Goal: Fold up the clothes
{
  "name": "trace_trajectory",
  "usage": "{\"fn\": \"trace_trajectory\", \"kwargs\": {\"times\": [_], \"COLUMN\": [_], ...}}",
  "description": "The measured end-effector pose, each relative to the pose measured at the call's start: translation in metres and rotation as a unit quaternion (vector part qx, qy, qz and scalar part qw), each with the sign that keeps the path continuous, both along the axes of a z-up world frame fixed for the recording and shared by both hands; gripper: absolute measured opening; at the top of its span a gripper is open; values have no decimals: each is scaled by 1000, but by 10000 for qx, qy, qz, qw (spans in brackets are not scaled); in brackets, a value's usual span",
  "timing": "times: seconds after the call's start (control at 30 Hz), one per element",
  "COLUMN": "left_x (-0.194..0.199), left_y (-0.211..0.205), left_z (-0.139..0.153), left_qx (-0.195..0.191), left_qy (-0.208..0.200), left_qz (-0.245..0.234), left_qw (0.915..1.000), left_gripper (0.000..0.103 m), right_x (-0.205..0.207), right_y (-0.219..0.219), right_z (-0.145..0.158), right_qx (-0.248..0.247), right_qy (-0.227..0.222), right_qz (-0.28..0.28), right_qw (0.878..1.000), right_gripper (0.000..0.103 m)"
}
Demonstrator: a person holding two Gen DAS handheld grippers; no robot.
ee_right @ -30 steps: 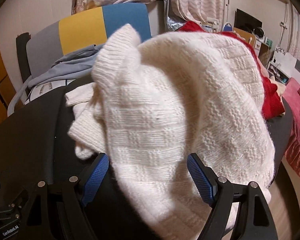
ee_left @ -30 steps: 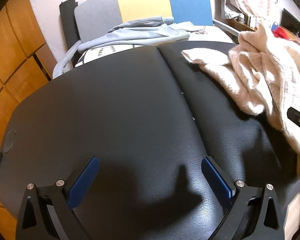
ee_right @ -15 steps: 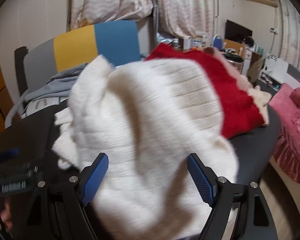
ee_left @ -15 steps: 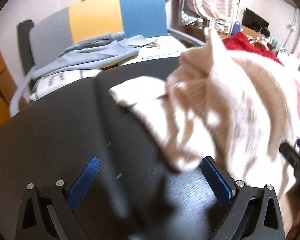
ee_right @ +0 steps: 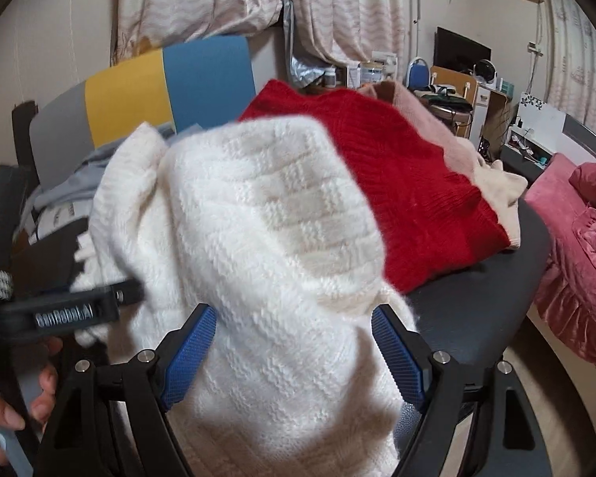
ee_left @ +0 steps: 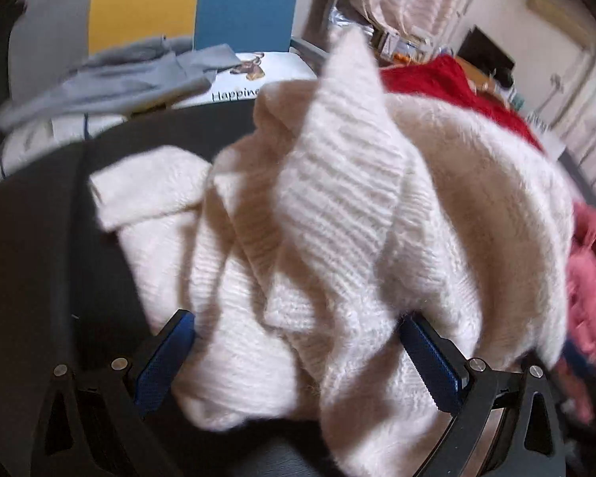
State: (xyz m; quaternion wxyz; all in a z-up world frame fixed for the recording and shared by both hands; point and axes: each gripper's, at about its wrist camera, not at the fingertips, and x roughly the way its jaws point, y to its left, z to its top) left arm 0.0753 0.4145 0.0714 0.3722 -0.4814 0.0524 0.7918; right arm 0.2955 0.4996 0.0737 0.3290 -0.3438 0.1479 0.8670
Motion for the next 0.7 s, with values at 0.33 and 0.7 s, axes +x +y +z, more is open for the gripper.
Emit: {"fn": "trace_trajectory", "kwargs": {"times": [0.33,0.7], "left_x": [7,21], "left_y": [-14,-53], "left_z": [8,27], "left_qx": [319,380], "left_qy": [-319,-180], "left_qz": [-307,-483], "left_qw": [9985,9979], "left_gripper": [59,27], "right_x": [-12,14], "right_y": [2,3], "right_z": [-26,-24], "right_qx": [-35,-712], "right_qy": [-454,382], "right_qz": [147,0], "right_qw": [9989,9967], "right_gripper": [59,28]}}
